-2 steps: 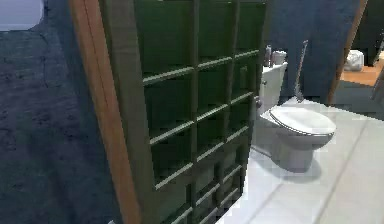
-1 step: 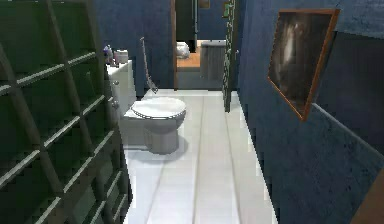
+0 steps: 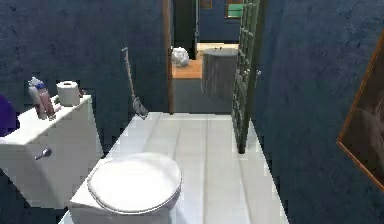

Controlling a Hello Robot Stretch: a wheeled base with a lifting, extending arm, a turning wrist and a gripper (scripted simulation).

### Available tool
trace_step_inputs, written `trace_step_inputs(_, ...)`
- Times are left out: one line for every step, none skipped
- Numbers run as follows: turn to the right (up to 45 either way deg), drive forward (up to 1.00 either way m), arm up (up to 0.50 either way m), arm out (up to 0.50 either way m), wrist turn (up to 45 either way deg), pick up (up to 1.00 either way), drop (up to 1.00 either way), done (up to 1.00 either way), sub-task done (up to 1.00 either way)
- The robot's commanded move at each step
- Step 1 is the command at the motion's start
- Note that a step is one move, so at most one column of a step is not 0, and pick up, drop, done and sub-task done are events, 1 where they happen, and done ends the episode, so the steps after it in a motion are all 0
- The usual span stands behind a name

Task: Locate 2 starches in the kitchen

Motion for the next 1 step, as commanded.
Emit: trace_step_inputs(45.0, 0.0, 0.0, 0.0, 0.0, 0.0, 0.0, 0.0, 0.0)
